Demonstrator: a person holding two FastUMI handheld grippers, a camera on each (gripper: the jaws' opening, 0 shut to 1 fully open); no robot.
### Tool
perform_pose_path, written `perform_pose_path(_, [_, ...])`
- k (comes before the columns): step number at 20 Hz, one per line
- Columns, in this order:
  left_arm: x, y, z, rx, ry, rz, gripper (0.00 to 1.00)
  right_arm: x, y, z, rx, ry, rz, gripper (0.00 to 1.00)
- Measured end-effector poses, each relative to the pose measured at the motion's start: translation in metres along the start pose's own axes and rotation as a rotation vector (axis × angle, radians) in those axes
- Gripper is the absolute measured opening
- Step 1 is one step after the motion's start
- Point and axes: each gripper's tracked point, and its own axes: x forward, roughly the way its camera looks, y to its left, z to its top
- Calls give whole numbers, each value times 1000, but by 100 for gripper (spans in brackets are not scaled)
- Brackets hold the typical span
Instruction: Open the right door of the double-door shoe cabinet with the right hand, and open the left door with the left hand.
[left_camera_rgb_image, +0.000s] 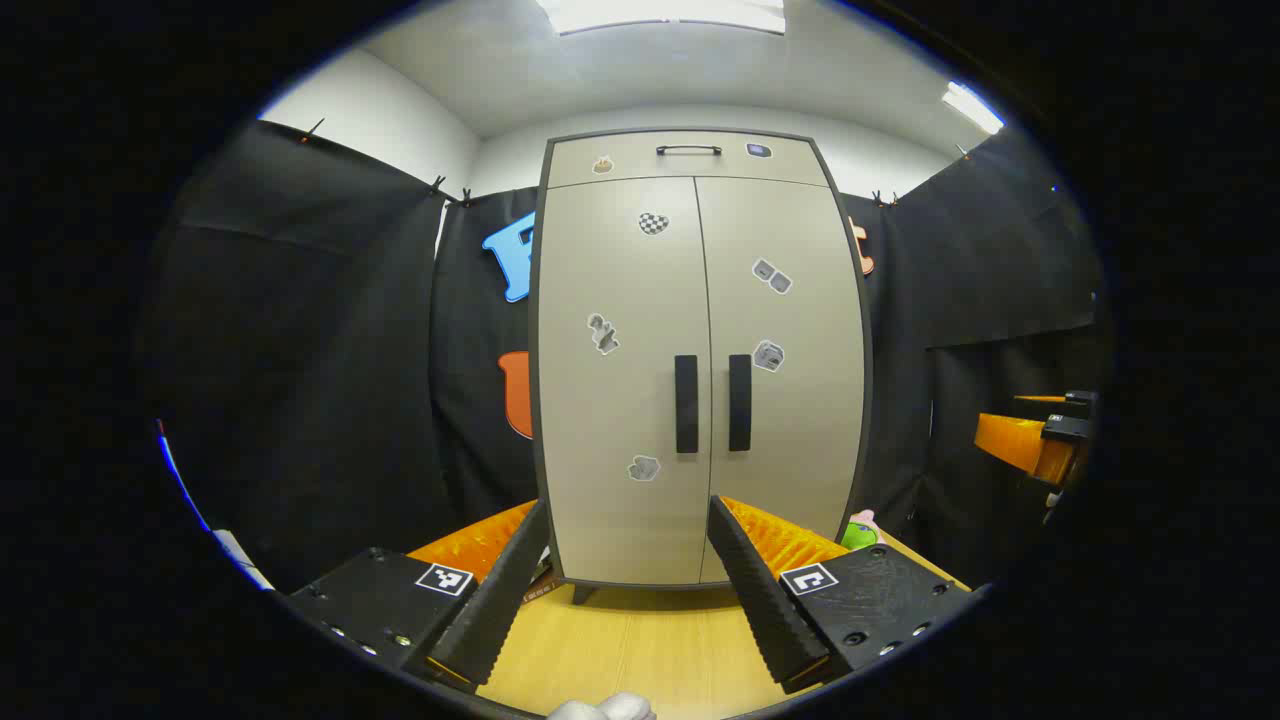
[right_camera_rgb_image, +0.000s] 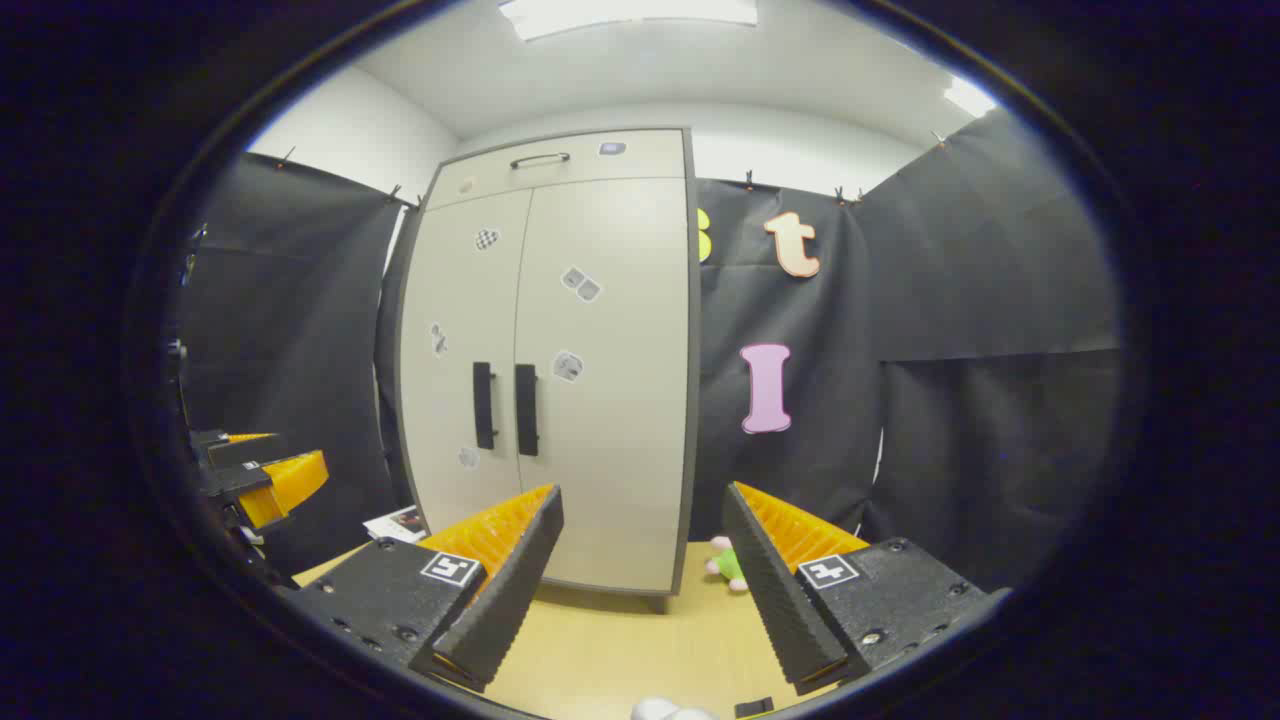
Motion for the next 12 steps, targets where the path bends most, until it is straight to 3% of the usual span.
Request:
perform_pose_path(5, [-10, 33, 25, -10, -13, 15, 95, -16, 20, 24, -29, -14, -22, 100])
perform_pose_path(12, [-16, 34, 47, -3, -38, 1, 95, -25, 17, 36, -45, -11, -49, 100])
